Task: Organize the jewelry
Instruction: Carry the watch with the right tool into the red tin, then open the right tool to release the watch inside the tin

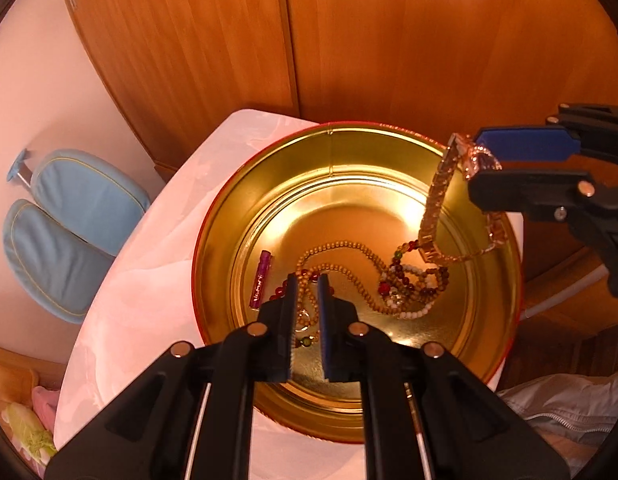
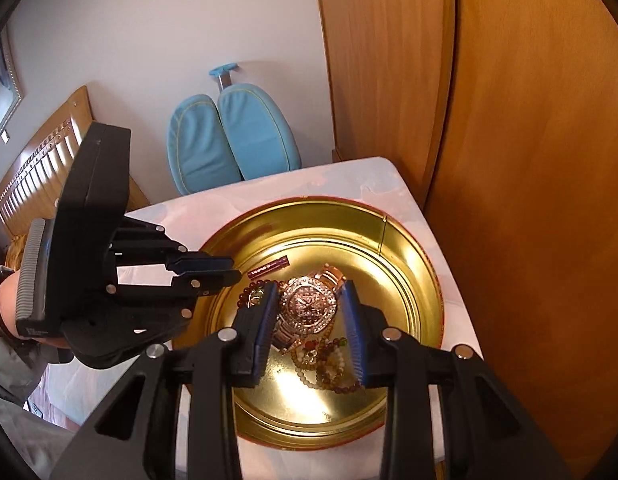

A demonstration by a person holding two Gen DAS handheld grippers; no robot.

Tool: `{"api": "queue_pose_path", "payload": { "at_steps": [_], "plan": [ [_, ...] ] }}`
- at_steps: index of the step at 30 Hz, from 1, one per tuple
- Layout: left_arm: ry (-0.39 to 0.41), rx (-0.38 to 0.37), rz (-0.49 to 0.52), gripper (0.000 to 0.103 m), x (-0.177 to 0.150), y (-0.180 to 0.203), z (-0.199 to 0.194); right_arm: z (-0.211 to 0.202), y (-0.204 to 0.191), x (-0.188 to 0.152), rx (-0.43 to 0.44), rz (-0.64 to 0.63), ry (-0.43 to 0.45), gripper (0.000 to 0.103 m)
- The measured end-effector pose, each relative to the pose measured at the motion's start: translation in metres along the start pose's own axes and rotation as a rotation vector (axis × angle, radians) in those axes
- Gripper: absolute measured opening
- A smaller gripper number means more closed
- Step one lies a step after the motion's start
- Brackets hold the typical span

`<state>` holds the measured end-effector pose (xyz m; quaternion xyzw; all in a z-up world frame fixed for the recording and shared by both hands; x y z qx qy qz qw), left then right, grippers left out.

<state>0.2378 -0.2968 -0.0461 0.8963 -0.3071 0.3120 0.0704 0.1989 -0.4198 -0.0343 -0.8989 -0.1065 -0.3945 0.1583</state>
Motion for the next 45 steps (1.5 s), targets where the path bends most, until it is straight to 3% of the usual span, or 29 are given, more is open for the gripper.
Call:
{"api": "queue_pose_path", "payload": {
  "at_steps": [12, 26, 33, 37, 43, 44, 45],
  "plan": [
    [-0.063, -0.052, -0.002, 0.010, -0.012, -0.012, 0.033, 0.057, -0.010, -0.008, 0.049, 0.010, -0.125, 0.034],
    [-0.114, -0.097, 0.038, 0.010, -0.021, 0.005, 0.050, 0.086, -0.003, -0.047, 0.020, -0.004, -0.270, 0.034],
    [-0.114, -0.094, 0.054, 0.010, -0.018, 0.005, 0.050, 0.083, -0.001, -0.052, 0.015, -0.012, -0.270, 0.034],
    [-0.074, -0.072, 0.125, 0.011, -0.015, 0.015, 0.041, 0.072, -0.001, -0.049, 0.013, -0.051, -0.227, 0.034],
    [-0.084, -0.062, 0.109, 0.012, -0.016, 0.016, 0.044, 0.064, 0.007, -0.049, 0.009, -0.043, -0.227, 0.034],
    [-0.085, -0.061, 0.105, 0.012, -0.016, 0.016, 0.044, 0.063, 0.006, -0.050, 0.012, -0.048, -0.229, 0.035],
    [-0.085, -0.059, 0.102, 0.025, -0.016, 0.017, 0.044, 0.061, 0.005, -0.050, 0.015, -0.058, -0.233, 0.041]
  ]
}}
Point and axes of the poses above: each gripper's, at about its wrist camera, not at the fingertips, and z roughly the way its jaws point, y to its right, x to its top, the point moved 3 cm from there along z, roughly the way its jaws point, and after that the axes turned 8 degrees about y, right-handed, at the moved point
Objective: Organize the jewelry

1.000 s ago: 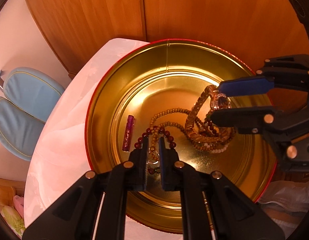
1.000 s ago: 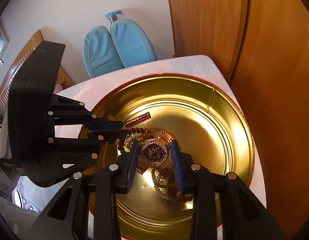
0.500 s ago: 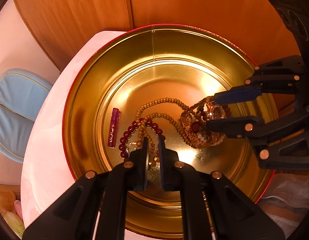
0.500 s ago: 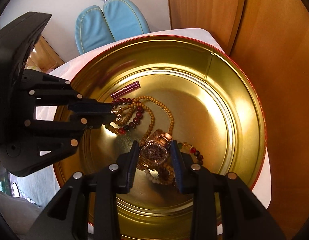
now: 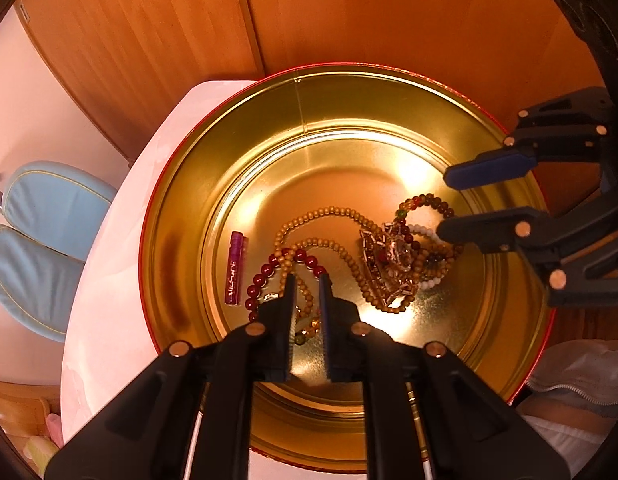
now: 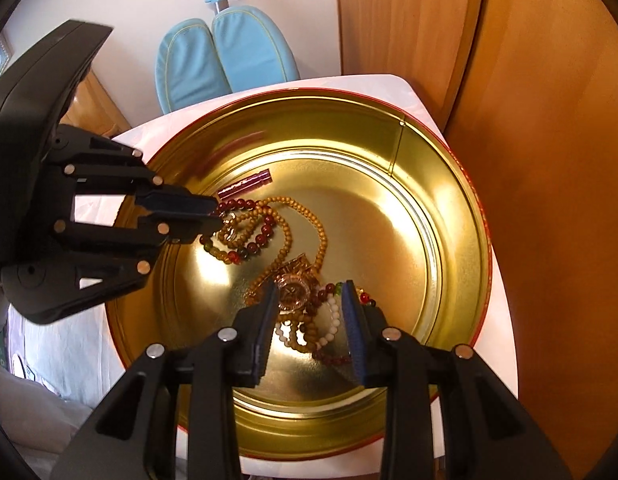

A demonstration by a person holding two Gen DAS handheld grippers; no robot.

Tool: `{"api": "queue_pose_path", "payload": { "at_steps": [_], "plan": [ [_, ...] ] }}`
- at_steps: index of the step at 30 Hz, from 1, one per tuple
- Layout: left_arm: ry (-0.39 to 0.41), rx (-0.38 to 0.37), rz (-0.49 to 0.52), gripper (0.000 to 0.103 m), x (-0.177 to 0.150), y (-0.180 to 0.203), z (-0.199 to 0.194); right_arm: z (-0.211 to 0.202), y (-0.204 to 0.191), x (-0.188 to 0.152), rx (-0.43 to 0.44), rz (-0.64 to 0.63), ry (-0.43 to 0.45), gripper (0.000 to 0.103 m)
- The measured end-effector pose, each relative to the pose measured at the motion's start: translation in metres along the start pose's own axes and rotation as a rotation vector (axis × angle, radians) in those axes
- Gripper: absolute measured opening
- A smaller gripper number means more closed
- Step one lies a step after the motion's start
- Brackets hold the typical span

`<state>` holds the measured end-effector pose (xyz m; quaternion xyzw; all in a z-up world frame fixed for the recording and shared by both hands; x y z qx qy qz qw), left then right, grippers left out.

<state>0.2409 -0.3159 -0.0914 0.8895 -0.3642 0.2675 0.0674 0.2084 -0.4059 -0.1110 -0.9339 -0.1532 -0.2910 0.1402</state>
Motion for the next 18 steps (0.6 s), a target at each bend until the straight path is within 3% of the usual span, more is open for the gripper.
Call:
{"api": "queue_pose_path", "payload": {
  "at_steps": [1, 2, 3, 7, 18],
  "plan": [
    [-0.001, 0.004, -0.001, 0.051, 0.000, 0.000, -0.001, -0.002, -0.001, -0.001, -0.014, -0.017, 0.004, 0.050],
    [0.001, 0.009, 0.000, 0.069, -0.002, 0.000, -0.005, -0.005, -0.002, -0.001, -0.036, -0.029, 0.020, 0.075],
    [0.015, 0.022, 0.004, 0.084, -0.001, 0.000, -0.007, -0.009, -0.001, -0.001, -0.053, -0.032, 0.044, 0.092],
    [0.034, 0.024, -0.013, 0.084, 0.001, -0.002, -0.010, -0.021, 0.006, 0.001, -0.035, 0.024, 0.100, 0.094],
    [0.024, 0.026, -0.016, 0.084, 0.001, 0.003, -0.014, -0.028, 0.009, -0.004, -0.040, 0.024, 0.093, 0.094]
  ]
}}
Point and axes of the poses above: each gripper's, at about its wrist camera, not at the fingertips, and z roughly the way its jaws point, y to its right, x to its top, the point moved 3 cm from there along z, roughly the way its jaws point, and after that the axes turned 8 degrees about y, right-handed, at the moved point
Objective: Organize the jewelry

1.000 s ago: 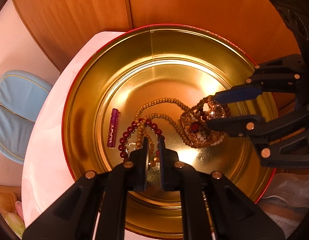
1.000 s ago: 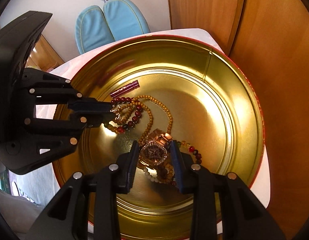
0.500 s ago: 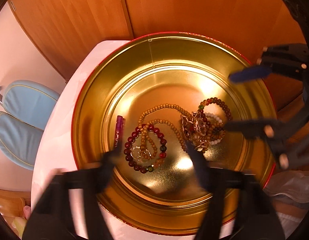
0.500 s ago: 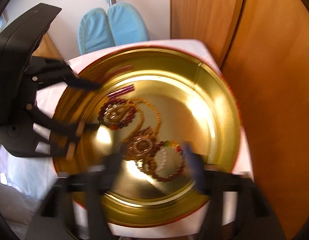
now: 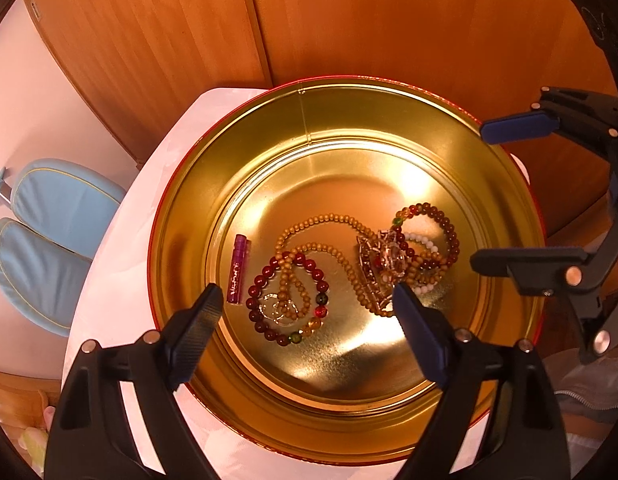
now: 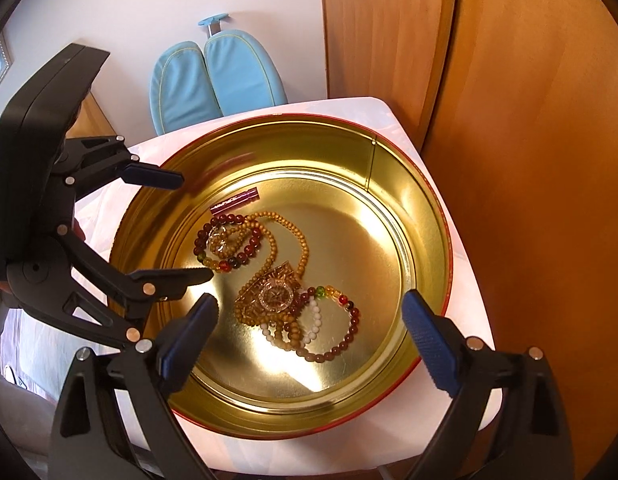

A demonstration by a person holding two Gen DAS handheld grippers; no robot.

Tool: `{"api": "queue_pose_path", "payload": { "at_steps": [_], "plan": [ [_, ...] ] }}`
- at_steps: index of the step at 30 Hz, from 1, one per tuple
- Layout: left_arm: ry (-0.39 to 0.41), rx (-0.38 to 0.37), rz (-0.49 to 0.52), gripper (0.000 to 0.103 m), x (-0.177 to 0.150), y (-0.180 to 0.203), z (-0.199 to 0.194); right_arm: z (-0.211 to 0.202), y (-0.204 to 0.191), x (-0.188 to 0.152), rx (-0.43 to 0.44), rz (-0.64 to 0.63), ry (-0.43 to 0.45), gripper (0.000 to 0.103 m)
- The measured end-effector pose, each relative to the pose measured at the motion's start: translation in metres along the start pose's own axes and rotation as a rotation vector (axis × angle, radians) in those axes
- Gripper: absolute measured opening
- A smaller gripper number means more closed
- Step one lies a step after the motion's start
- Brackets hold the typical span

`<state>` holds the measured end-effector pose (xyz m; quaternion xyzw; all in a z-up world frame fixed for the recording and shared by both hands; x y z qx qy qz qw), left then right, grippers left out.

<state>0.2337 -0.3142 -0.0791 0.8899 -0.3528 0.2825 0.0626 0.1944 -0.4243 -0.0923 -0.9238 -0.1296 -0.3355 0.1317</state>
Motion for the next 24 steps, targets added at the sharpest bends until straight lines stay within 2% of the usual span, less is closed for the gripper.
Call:
{"api": "queue_pose_path", "payload": {
  "at_steps": [12, 24],
  "plan": [
    [0.008, 0.035, -0.016, 0.084, -0.001, 0.002, -0.015, -0.014, -0.008, 0.001, 0.017, -0.023, 0.034, 0.094],
    [0.031, 0.128, -0.152, 0.084, -0.025, 0.016, -0.071, -0.066, -0.029, -0.011, 0.087, -0.095, 0.137, 0.094]
  ]
}}
Point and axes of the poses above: each gripper's, at about its wrist camera, not at the fingertips, and z roughly the way its jaws point, y to its right, x to its top, the point moved 3 cm from there along z, roughly the way its jaws point, and after that the axes turned 8 degrees about y, right-handed, at the moved point
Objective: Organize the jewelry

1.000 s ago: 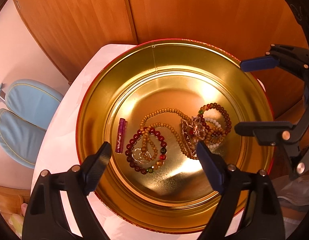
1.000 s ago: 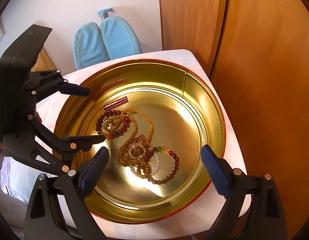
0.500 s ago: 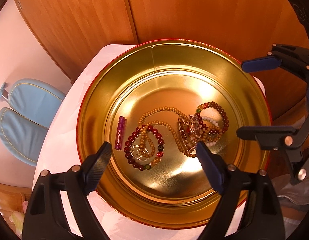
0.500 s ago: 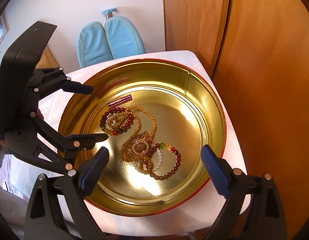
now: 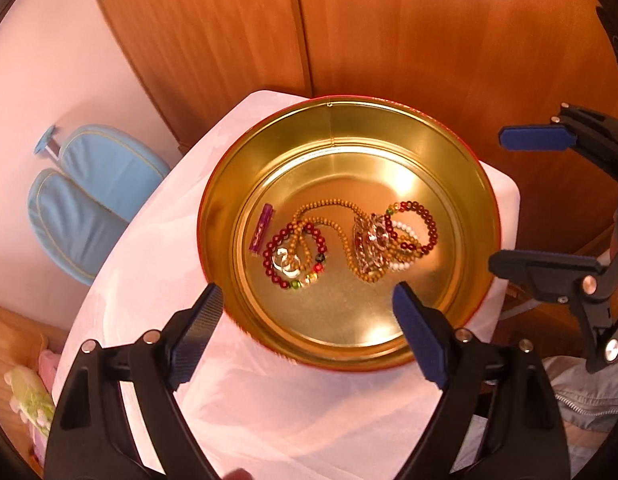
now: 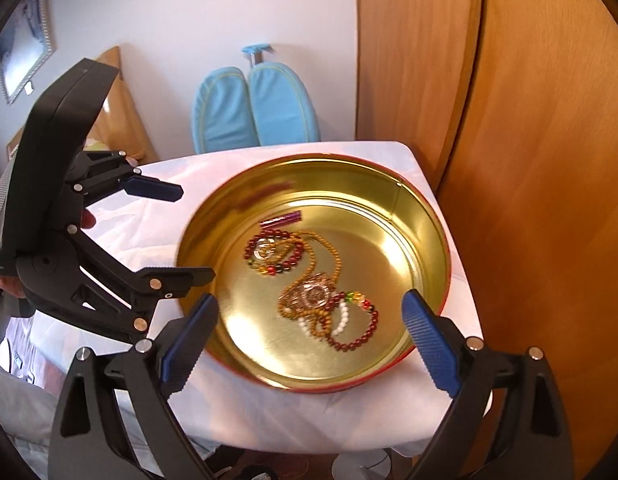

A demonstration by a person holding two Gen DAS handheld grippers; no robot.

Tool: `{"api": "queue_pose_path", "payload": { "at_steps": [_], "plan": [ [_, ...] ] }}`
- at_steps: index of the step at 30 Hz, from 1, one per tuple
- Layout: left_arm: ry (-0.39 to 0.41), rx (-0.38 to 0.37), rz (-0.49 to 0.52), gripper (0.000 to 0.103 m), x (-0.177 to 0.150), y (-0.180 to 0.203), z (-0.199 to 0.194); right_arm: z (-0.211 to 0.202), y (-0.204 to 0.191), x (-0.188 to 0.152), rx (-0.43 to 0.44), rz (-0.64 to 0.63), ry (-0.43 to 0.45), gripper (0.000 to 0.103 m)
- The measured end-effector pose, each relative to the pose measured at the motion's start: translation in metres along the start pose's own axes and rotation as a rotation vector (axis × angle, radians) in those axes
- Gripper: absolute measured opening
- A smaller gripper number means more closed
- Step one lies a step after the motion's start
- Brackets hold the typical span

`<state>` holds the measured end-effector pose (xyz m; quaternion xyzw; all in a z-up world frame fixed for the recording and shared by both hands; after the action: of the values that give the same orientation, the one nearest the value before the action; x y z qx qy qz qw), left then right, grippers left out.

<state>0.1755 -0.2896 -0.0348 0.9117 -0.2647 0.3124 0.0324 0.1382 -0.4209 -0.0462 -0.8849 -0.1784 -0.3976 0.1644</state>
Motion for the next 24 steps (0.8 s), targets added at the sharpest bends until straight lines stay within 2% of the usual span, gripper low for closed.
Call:
{"api": "queue_pose_path", "payload": {
  "at_steps": [3, 6, 9, 12, 15, 20, 24],
  "plan": [
    [0.020, 0.039, -0.058, 0.084, -0.013, 0.002, -0.018, -0.009, -0.009, -0.005, 0.035, -0.018, 0.021, 0.094],
    [0.086, 0.115, -0.147, 0.084, -0.029, -0.001, -0.043, -0.016, -0.019, -0.010, 0.054, -0.028, 0.043, 0.094],
    [0.156, 0.251, -0.226, 0.084, -0.045, -0.011, -0.072, -0.021, -0.034, -0.013, 0.073, -0.045, 0.079, 0.094],
    [0.204, 0.378, -0.248, 0.084, -0.061, -0.017, -0.098, -0.026, -0.051, -0.018, 0.122, -0.051, 0.092, 0.094],
    [0.192, 0.341, -0.297, 0.084, -0.077, -0.025, -0.107, -0.027, -0.075, -0.020, 0.172, -0.067, 0.074, 0.094],
    [0.192, 0.272, -0.434, 0.086, -0.112, -0.056, -0.118, -0.026, -0.123, -0.025, 0.165, -0.122, 0.056, 0.094],
    [0.196, 0.253, -0.551, 0.086, -0.161, -0.101, -0.132, -0.012, -0.173, -0.024, 0.148, -0.142, 0.031, 0.094]
  ]
}}
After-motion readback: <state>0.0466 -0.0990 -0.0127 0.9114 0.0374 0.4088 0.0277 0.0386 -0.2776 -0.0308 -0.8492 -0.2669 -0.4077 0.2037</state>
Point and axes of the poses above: each gripper's, at about its wrist camera, not at the fingertips, and z roughly the way its jaws point, y to its right, x to its top, the point moved 3 cm from there along z, roughly the way its jaws point, and after that the axes turned 8 degrees about y, right-handed, at the moved point
